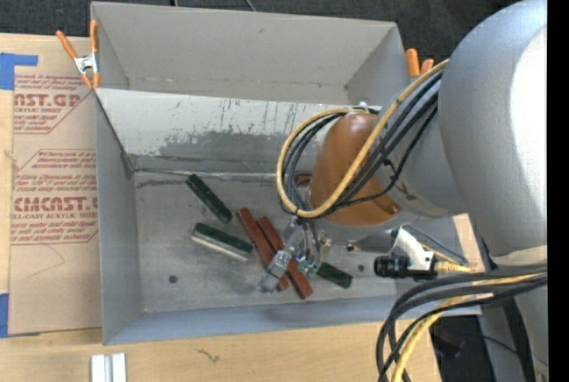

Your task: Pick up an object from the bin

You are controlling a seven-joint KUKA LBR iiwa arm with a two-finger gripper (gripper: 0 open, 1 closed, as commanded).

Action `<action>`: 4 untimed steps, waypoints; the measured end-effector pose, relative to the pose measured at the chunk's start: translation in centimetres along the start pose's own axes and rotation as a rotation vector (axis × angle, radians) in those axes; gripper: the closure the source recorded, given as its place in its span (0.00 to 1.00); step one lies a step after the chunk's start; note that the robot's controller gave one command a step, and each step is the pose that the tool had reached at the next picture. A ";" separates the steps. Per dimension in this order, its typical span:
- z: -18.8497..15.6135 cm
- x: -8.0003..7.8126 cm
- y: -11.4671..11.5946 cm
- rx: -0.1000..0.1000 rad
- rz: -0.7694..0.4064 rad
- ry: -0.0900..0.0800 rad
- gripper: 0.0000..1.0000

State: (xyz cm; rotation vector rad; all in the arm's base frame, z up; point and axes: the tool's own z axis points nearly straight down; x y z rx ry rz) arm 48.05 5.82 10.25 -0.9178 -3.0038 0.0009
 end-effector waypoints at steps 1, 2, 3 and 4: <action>3.4 -0.4 -0.1 0.001 0.139 0.003 0.00; 3.5 -0.3 -0.1 0.001 0.137 0.001 0.00; 3.4 -0.4 0.0 0.000 0.137 -0.001 1.00; -4.7 -0.5 0.1 -0.005 0.136 -0.004 1.00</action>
Offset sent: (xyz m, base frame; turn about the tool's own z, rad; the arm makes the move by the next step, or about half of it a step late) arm 0.0039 -0.0037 -0.0325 0.1398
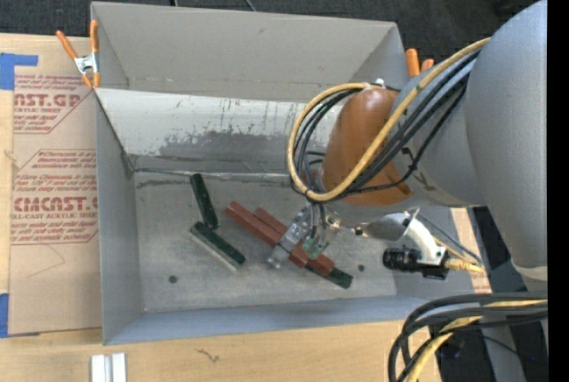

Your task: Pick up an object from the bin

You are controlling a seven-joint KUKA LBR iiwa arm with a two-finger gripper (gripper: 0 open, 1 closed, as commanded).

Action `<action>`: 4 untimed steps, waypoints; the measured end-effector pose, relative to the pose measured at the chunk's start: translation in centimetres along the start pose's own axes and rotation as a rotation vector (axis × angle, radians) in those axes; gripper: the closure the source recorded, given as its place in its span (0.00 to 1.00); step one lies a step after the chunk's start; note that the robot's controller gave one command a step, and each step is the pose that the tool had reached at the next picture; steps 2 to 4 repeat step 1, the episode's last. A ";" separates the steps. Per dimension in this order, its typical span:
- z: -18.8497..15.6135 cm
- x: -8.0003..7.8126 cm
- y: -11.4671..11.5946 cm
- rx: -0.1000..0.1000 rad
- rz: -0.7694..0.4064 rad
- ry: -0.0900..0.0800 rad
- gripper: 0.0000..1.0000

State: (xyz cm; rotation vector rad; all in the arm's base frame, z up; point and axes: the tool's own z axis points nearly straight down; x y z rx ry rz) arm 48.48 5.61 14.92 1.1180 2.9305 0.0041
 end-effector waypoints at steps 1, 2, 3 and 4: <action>-2.0 0.0 0.0 0.004 -0.001 0.004 1.00; -2.0 0.0 0.0 0.004 -0.001 0.004 1.00; -2.0 0.0 0.0 0.004 -0.001 0.004 1.00; -2.0 0.0 0.0 0.004 -0.001 0.004 1.00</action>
Offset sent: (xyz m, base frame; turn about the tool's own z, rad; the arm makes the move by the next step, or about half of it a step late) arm 0.0000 0.0000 0.0200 0.0000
